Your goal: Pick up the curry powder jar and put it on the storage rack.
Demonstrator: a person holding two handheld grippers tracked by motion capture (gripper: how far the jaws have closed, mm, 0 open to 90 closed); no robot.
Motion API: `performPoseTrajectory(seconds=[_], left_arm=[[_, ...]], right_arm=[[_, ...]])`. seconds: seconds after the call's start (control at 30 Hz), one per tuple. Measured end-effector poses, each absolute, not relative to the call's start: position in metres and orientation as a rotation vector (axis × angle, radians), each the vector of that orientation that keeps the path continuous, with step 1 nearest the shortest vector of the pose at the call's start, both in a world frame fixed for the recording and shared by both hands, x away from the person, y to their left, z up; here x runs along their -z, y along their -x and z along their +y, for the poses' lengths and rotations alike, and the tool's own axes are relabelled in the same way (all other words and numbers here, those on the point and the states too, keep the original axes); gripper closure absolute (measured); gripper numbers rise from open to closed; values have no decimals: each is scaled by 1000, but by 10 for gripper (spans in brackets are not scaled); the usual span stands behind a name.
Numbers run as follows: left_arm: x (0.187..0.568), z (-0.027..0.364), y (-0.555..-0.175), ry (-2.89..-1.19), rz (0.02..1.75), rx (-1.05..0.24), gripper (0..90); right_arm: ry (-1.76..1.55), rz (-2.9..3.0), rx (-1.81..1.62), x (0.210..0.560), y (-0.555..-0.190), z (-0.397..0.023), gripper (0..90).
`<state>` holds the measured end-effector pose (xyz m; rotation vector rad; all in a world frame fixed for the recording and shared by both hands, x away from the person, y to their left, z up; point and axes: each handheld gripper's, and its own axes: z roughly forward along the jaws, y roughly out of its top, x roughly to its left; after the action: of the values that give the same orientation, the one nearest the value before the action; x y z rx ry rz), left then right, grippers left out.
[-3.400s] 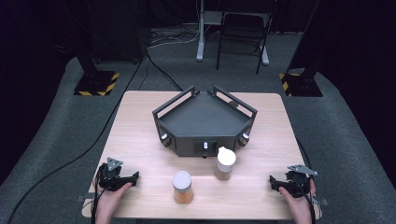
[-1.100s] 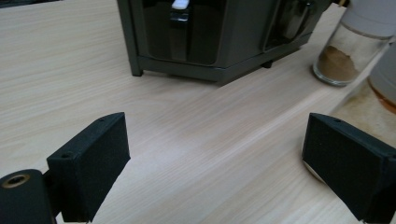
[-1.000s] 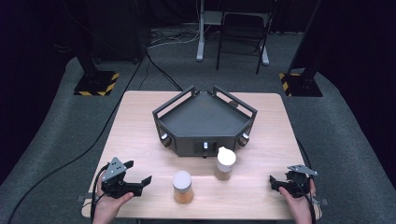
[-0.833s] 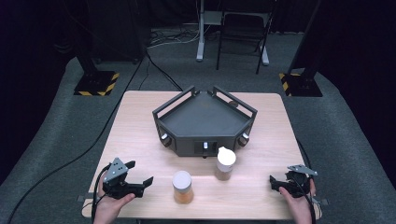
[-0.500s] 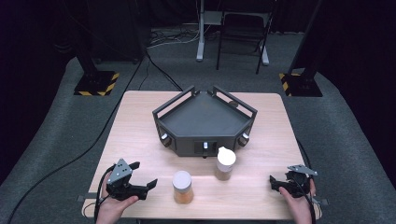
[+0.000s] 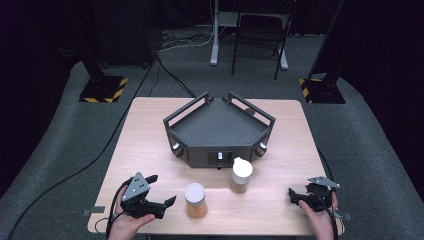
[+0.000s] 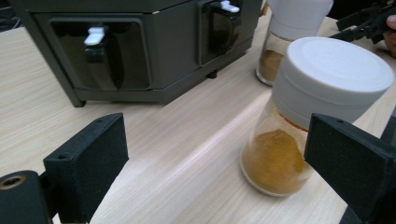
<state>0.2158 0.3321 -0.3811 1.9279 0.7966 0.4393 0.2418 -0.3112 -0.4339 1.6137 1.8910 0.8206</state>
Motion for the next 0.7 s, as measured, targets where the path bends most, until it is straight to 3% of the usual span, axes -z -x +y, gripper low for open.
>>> performPoseTrajectory(seconds=[0.7], left_arm=[[388,298,-221,-1953,683,-359,74]], right_arm=[[-1613,1891,-821,434,-242,-311,0]])
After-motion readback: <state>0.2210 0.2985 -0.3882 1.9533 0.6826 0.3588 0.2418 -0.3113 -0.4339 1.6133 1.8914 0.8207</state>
